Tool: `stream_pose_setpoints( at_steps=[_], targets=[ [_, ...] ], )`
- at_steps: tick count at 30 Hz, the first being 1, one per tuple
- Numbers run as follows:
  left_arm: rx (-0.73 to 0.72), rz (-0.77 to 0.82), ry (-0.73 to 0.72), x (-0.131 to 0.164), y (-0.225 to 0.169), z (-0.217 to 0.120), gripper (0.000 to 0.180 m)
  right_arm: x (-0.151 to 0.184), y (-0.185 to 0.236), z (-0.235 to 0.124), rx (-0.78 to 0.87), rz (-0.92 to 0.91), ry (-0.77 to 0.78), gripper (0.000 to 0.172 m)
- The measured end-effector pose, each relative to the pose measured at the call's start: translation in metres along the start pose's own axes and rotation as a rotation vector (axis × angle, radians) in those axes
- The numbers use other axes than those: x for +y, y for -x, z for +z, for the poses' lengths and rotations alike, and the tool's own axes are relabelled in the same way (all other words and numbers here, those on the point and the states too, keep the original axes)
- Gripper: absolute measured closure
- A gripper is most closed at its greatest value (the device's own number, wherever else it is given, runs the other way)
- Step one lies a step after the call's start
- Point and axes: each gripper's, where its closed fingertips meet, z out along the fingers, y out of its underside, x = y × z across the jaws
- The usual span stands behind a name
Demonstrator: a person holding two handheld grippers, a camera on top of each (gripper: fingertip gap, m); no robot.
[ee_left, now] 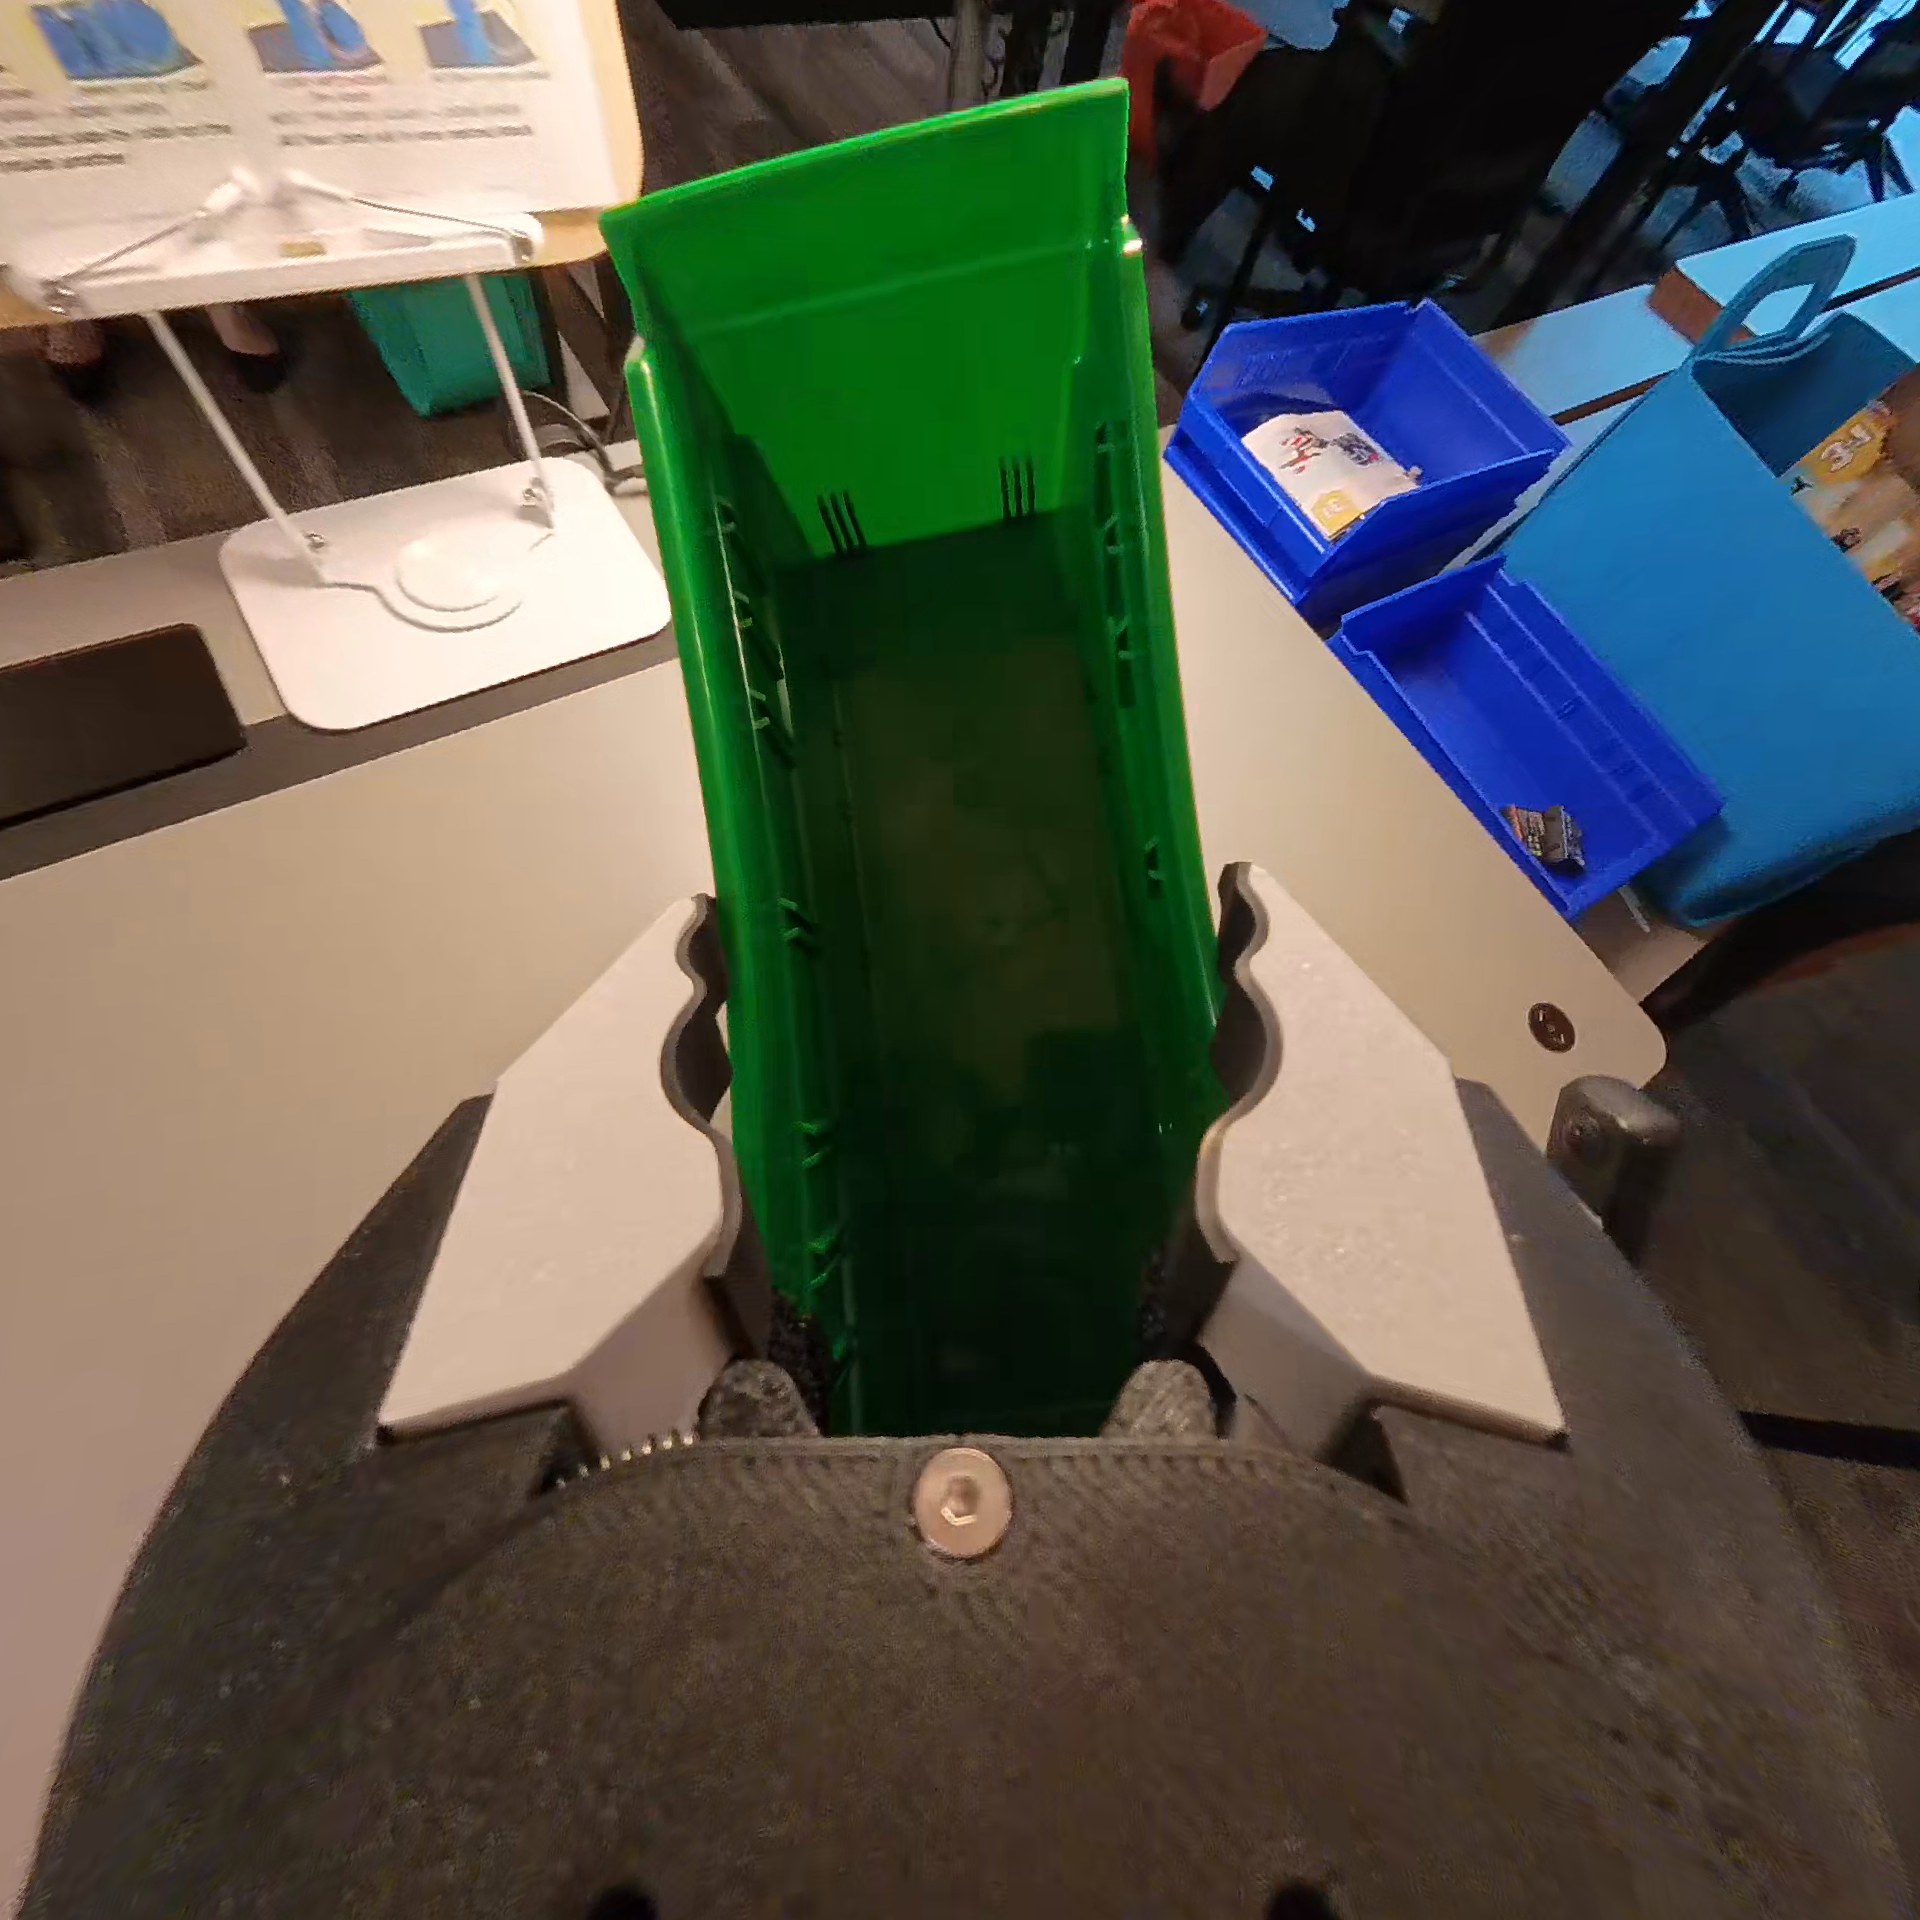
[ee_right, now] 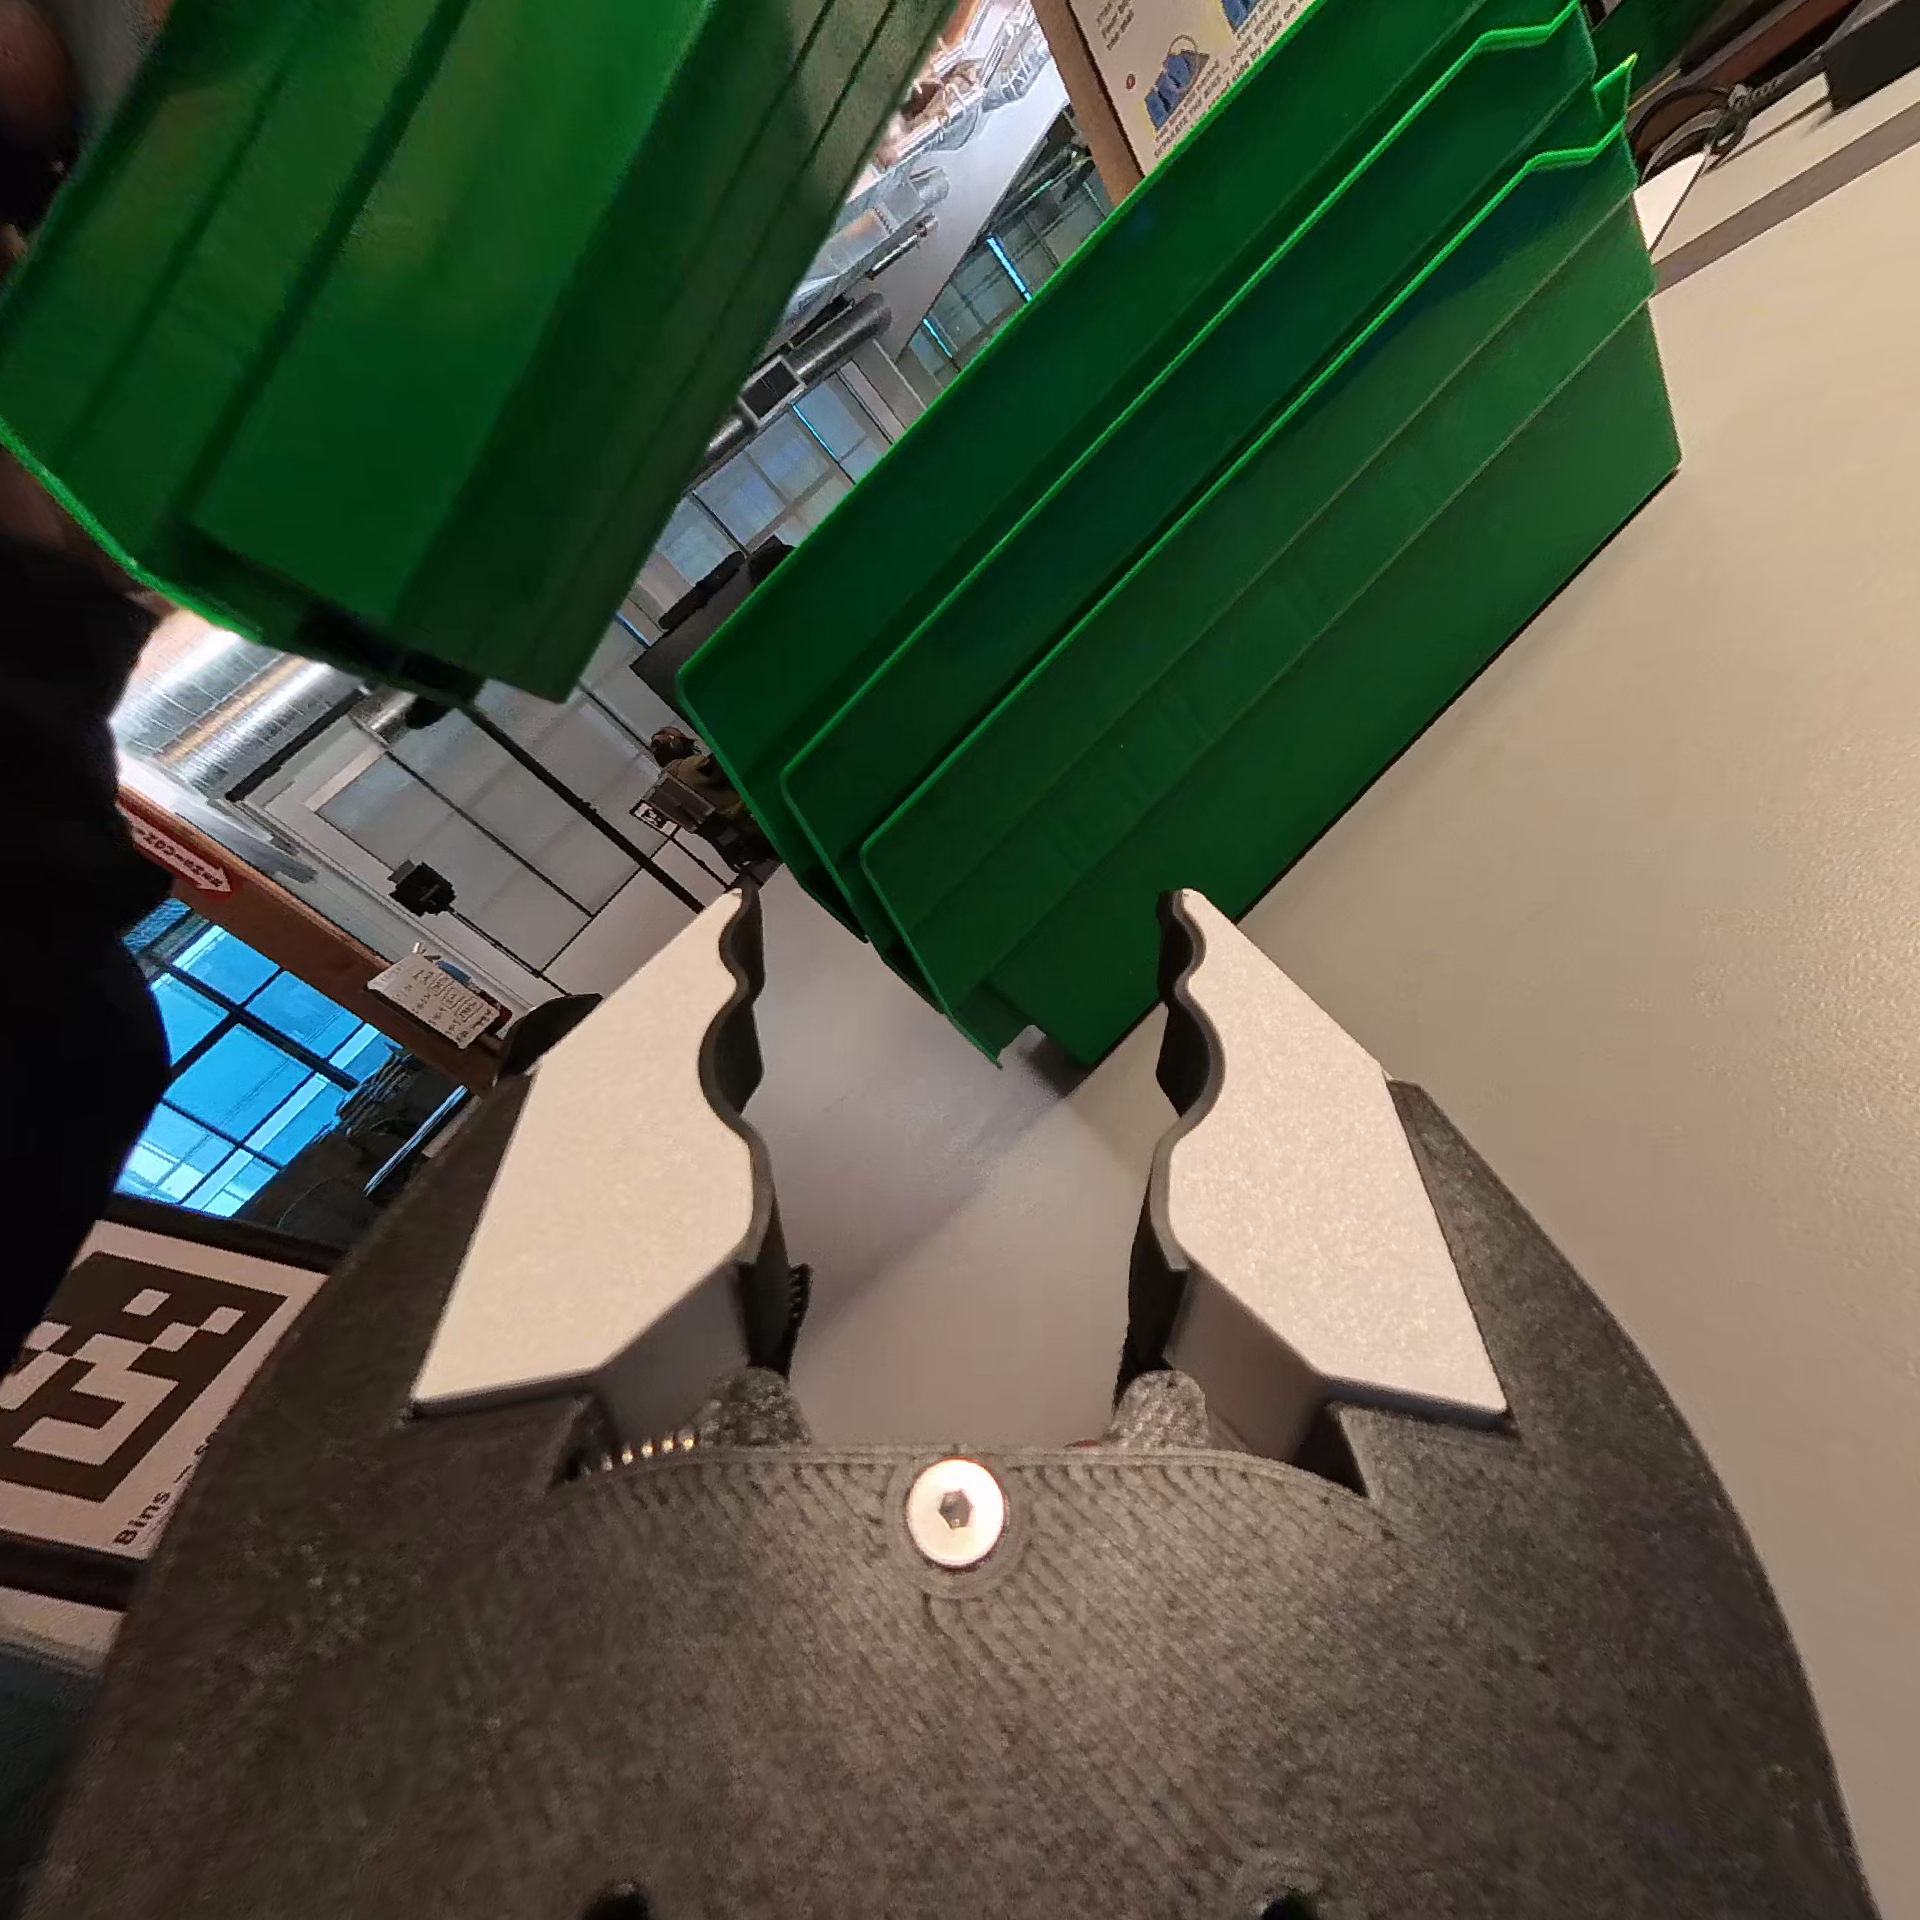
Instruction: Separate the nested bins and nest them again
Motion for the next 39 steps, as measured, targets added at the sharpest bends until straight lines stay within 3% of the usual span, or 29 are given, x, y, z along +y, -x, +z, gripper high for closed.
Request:
stream_pose_setpoints(
  at_steps=[1, 9, 14, 31, 35, 39],
  targets=[
    [-0.007, 0.002, 0.012, 0.0, -0.004, 0.01, 0.087, 0.0, 0.0, 0.0, 0.0, -0.001, 0.001, 0.096],
    [-0.081, 0.07, 0.118, 0.02, -0.018, 0.066, 0.086, -0.001, 0.001, -0.001, -0.014, 0.013, -0.002, 0.095],
    [-0.167, 0.121, 0.132, 0.026, -0.01, 0.079, 0.087, -0.001, 0.001, -0.001, -0.022, 0.024, 0.001, 0.095],
    [-0.258, 0.162, 0.166, 0.064, -0.005, 0.116, 0.076, 0.0, 0.001, -0.001, -0.014, 0.012, 0.0, 0.095],
    [-0.238, 0.139, 0.159, 0.074, -0.006, 0.124, 0.063, 0.0, 0.001, -0.001, -0.017, 0.015, 0.0, 0.095],
    [-0.115, 0.095, 0.046, 0.061, -0.023, 0.111, 0.061, 0.0, 0.002, -0.001, -0.018, 0.012, 0.001, 0.095]
  ],
)
